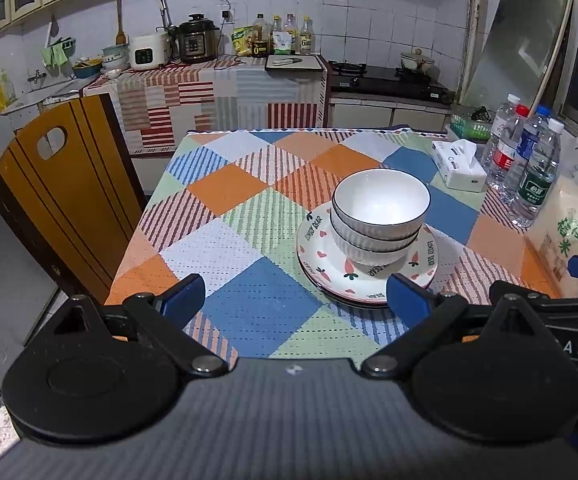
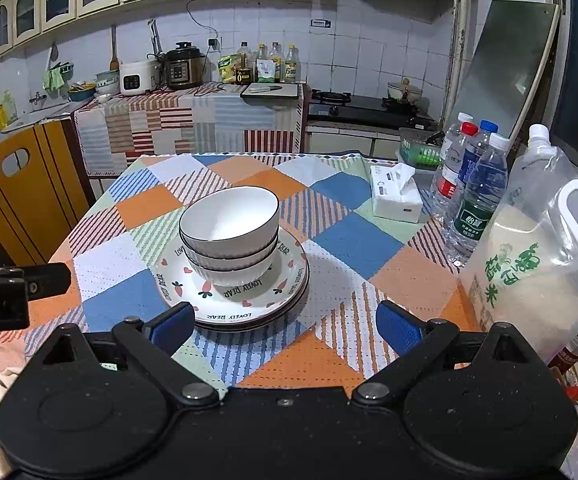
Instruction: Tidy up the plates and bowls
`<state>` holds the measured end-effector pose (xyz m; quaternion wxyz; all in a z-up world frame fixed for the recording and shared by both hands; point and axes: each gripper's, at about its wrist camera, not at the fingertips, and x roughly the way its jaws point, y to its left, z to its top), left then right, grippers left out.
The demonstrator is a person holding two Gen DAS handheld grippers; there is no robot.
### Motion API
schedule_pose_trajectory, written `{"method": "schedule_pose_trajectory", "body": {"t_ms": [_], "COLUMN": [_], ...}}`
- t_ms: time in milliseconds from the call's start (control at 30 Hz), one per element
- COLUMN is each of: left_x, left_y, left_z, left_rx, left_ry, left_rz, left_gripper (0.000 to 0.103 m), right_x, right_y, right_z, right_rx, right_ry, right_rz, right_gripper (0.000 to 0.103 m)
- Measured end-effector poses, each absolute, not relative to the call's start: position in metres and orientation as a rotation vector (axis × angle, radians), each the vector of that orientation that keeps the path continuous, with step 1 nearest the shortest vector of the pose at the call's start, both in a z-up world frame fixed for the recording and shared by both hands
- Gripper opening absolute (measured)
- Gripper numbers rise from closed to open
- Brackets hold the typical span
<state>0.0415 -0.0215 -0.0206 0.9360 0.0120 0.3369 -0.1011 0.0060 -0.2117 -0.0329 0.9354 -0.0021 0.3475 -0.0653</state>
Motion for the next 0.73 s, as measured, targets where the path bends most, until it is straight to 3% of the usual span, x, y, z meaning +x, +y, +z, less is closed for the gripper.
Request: {"method": "schedule_pose_trajectory", "body": {"t_ms": [733], "left_x": [0.0355], "left_y": [-0.021], "left_z": [-0.0162], "left_rx": [0.0], "left_ry": [0.686], "left_rz": [-0.179], "left_gripper": [0.098], "right_x": [0.0054], "right_y": [-0.2138], "right_z": [-0.0412], "right_rx": [0.01], "right_ry": [0.725], "right_rz": [-0.136], "right_gripper": [0.099]}}
